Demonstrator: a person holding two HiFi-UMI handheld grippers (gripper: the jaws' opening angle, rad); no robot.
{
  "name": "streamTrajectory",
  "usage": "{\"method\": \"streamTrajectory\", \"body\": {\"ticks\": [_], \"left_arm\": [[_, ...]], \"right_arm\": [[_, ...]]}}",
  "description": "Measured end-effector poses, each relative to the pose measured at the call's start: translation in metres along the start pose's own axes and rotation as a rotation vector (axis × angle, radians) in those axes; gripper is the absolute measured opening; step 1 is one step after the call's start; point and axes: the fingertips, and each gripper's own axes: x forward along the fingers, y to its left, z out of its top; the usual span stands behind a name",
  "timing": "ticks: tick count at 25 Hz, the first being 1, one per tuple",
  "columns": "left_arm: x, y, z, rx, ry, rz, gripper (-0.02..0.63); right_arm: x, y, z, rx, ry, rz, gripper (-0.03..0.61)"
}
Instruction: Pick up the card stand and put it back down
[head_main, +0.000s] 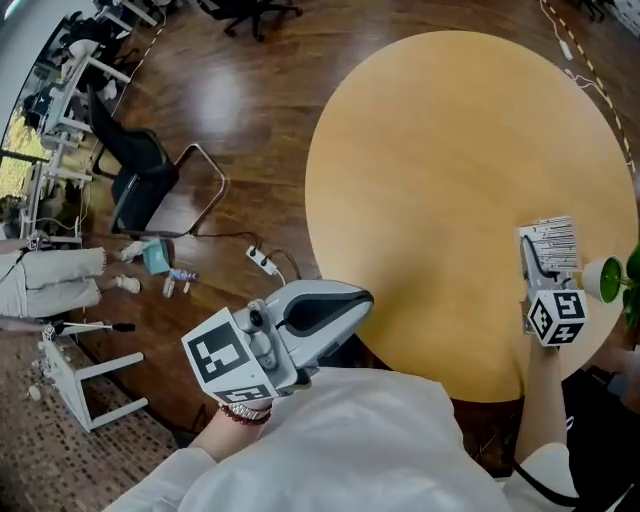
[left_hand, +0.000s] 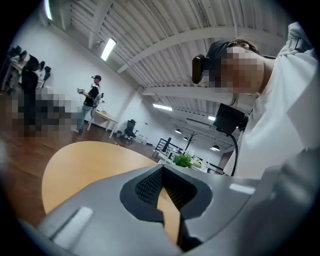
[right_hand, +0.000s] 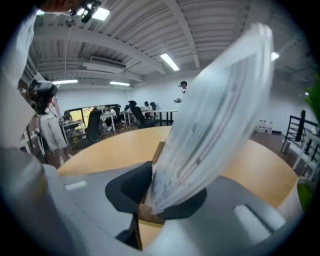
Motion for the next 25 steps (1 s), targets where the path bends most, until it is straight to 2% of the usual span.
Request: {"method": "streamTrajectory", "body": {"ticks": [3,6,11,19,21,23,25], "left_arm": [[-0.011,0.035,0.003,-0.04,-0.04,0.153,-0.005],[-0.036,0.078,-0.002,-0.087,-0.099,0.263,-0.005],[-0.074,0.119,-0.026,-0.168,-0.098,0.431,-0.005],[-0.088,0.125,-0.04,-0.207,-0.128,0.458,-0.005],[-0.088,0.122,-0.04,-0.213,-0.143,0.453,-0.005],[-0.088,0.118,-0.041,-0.21,-0.139,0.449,-0.005],[-0.087,0.12,-0.039,-0.21,-0.135,0.439,-0.005]], "right_arm": [[0.049,-0.027,-0.005,-0.073,0.053,0.013,0.077],[0.095,-0.041,0.0,-0.141,0.056,0.028,0.076],[0.16,-0.035,-0.004,-0.195,0.075,0.107,0.077],[0.171,-0.031,-0.019,-0.239,0.089,0.078,0.077],[0.171,-0.029,-0.02,-0.233,0.092,0.099,0.081],[0.171,-0.025,-0.022,-0.182,0.091,0.144,0.091],[0.172,-0.025,-0.026,-0.125,0.094,0.175,0.17]]}}
